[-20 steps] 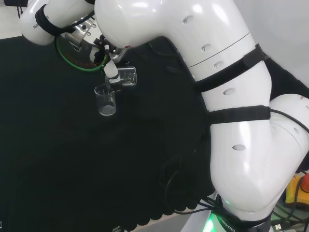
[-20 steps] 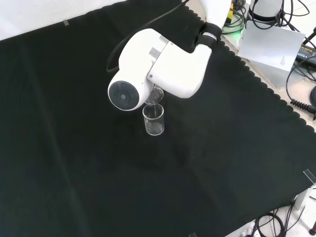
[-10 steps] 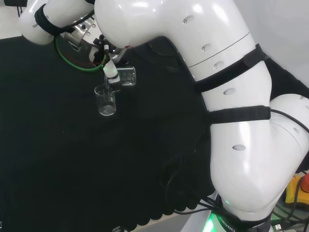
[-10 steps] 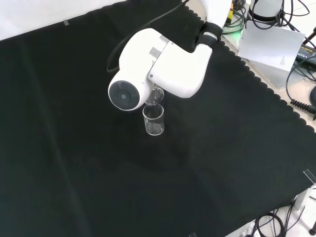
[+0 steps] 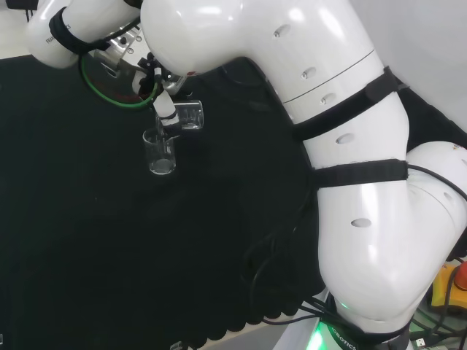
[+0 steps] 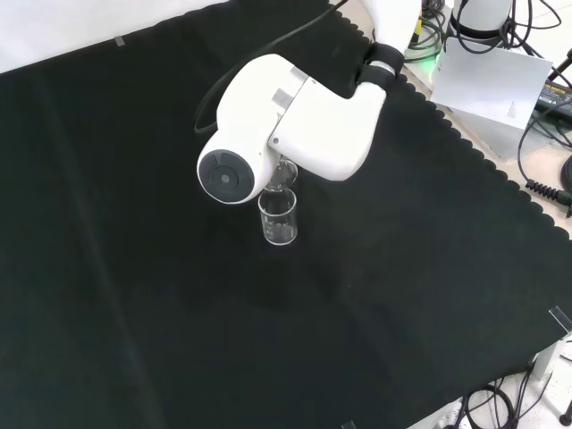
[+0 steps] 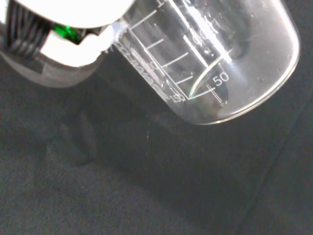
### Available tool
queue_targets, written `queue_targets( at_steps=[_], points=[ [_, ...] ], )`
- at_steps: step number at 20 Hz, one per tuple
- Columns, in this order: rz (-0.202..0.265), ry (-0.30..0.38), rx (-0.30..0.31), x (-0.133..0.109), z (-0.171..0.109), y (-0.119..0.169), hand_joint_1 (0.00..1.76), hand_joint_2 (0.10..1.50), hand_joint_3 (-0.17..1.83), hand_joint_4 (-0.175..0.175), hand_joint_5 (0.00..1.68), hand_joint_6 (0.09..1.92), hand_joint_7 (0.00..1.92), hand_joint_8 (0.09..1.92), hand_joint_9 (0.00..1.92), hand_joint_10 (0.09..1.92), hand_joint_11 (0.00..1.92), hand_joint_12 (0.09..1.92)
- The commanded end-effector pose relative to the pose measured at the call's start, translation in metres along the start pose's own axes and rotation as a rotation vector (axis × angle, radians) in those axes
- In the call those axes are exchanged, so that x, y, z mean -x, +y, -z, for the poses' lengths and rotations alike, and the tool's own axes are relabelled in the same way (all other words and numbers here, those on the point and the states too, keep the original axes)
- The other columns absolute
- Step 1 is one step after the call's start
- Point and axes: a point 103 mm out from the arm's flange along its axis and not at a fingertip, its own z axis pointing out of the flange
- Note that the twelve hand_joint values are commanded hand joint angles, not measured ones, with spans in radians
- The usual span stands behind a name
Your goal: Pour the water from the handheld beaker into the one on the table.
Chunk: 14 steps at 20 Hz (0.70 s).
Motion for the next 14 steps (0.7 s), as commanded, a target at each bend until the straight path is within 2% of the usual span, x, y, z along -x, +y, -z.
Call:
queue_targets(
  at_steps=[1, 5, 14],
  points=[
    [-0.002, -0.006, -0.01, -0.0024, 0.0014, 0.0004, 1.12, 0.73, 0.53, 0.175, 1.26, 0.64, 1.71, 0.09, 1.57, 0.09, 1.14, 0.87],
    [-0.012, -0.022, -0.027, -0.0076, 0.0067, 0.0024, 1.12, 0.73, 0.53, 0.175, 1.26, 0.64, 1.71, 0.09, 1.57, 0.09, 1.14, 0.87],
    [-0.004, -0.036, -0.025, -0.0097, 0.0104, 0.0037, 1.12, 0.73, 0.53, 0.175, 1.26, 0.64, 1.71, 0.09, 1.57, 0.09, 1.14, 0.87]
  ],
)
